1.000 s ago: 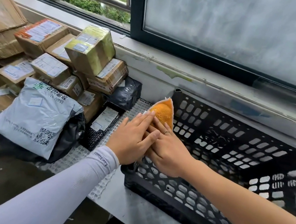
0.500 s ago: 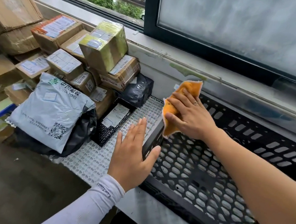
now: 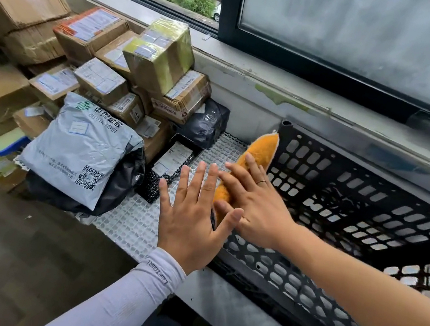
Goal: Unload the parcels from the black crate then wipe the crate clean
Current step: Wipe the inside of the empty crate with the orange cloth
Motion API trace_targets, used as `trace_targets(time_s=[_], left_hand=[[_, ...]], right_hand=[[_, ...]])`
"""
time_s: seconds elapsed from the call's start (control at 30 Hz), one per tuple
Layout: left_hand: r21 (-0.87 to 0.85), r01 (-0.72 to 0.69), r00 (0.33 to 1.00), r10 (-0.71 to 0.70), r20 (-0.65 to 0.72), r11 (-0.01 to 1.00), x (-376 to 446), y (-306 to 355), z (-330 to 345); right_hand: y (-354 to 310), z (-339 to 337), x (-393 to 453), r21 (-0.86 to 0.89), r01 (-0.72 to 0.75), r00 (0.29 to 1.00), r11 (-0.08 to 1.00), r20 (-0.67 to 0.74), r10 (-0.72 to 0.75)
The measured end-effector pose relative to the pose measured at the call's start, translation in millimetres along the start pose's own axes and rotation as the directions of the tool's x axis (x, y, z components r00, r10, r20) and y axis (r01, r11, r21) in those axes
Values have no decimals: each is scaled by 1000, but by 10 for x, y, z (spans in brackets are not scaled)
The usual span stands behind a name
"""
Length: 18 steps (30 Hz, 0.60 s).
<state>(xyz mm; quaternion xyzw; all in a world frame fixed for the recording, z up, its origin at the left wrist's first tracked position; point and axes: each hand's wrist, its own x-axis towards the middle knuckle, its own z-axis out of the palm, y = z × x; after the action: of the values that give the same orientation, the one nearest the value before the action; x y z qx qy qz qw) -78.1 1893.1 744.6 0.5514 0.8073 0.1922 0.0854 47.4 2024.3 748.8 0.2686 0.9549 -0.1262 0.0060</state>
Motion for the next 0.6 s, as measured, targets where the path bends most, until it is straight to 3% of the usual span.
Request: trace_targets(time_s=[0.13, 0.4, 0.6], left_hand=[[0, -6, 999, 6, -37, 1000, -27, 3, 9], [11, -23, 999, 23, -40, 1000, -4, 5, 18], [9, -23, 999, 24, -38, 1000, -26, -5, 28]], right_hand=[[-173, 152, -122, 16, 48, 997, 999, -55, -47], [110, 96, 77, -32, 119, 986, 992, -110, -122], [493, -106, 303, -62, 8, 995, 998, -95, -14]])
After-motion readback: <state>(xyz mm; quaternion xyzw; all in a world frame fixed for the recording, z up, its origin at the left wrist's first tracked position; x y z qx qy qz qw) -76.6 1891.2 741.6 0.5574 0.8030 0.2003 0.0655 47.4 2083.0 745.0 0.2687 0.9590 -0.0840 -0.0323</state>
